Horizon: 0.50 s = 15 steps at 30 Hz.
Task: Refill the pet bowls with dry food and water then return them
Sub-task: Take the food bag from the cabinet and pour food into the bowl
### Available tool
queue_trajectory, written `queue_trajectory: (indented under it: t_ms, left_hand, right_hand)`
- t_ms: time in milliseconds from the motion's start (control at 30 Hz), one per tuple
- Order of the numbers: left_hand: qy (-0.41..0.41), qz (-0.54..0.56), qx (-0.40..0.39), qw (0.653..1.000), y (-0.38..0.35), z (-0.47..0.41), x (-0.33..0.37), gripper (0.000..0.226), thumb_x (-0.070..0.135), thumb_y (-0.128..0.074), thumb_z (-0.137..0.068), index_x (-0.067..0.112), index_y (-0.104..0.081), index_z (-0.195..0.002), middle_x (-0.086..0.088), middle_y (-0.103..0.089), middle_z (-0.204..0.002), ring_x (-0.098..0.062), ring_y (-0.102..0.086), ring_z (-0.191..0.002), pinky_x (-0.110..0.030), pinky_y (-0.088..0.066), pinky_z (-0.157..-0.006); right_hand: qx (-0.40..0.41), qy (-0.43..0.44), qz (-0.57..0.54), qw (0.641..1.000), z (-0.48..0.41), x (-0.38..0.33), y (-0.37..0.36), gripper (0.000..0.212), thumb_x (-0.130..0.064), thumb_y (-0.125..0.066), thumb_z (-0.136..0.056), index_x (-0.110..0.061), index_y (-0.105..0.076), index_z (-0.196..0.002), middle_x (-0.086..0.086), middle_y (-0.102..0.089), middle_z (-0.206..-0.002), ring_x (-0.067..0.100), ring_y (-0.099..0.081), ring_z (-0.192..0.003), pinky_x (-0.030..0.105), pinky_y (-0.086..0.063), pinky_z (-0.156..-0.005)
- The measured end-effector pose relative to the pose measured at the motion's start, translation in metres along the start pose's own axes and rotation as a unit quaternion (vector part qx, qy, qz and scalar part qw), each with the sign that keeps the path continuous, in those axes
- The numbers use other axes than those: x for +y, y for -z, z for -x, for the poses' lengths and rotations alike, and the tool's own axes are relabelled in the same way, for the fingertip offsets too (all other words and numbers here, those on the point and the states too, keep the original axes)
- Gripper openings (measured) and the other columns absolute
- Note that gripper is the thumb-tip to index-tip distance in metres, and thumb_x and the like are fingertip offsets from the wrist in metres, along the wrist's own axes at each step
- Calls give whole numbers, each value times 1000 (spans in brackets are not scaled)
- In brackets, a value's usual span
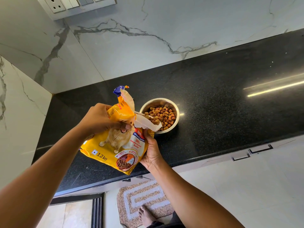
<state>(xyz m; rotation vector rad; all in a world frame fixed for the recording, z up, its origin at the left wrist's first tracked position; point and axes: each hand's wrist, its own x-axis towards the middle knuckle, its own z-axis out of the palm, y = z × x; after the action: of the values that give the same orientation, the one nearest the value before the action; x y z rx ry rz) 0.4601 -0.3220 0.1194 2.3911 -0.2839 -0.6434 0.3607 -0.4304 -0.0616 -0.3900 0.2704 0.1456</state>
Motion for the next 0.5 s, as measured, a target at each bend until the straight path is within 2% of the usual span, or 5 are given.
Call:
queue_trajectory:
  t_ms: [67,133,233,333,500]
  left_hand:
    - [0,1,-1,1000,0,1,0,46,45,-91,-52,32,-73,-92,5,-77,-92,-15,-73,-88,-25,-54,-69]
    - [2,3,-2,1000,1,1,0,55,50,-89,-46,29,-74,-95,3,-77,-93,-16,-74,-88,-28,-56,-71]
    - [5,8,-3,1000,3,2,1,64,56,-86,-38,28,-75,-94,2,-78,-92,-17,-74,-87,-30,-57,-72]
    - [9,5,-4,1000,5,2,2,73,58,-86,-35,23,-76,-98,0,-78,-92,-19,-74,-87,-36,-60,-77]
    - [20,6,0,1000,6,4,0,72,55,-86,-40,18,-76,-101,-4,-78,-95,-24,-74,-90,-43,-60,-85]
  right_hand:
    - [10,-5,3,1000,0,1,1,107,-56,-93,-65,-9,-51,-151,25,-54,-149,46,-51,-134,67,-33,-118]
    - [21,-7,8,1000,0,1,1,96,-55,-85,-75,-8,-50,-152,24,-56,-146,43,-55,-130,68,-31,-119]
    - [29,-9,-1,1000,0,1,3,66,-53,-59,-92,-12,-58,-144,20,-64,-138,37,-64,-121,64,-43,-112]
    - [36,-15,-5,999,4,1,3,60,-52,-52,-98,-12,-60,-142,18,-67,-134,35,-67,-118,55,-56,-100]
    - [32,-12,14,999,2,0,3,61,-52,-47,-101,-12,-58,-145,21,-60,-142,37,-63,-122,58,-51,-104]
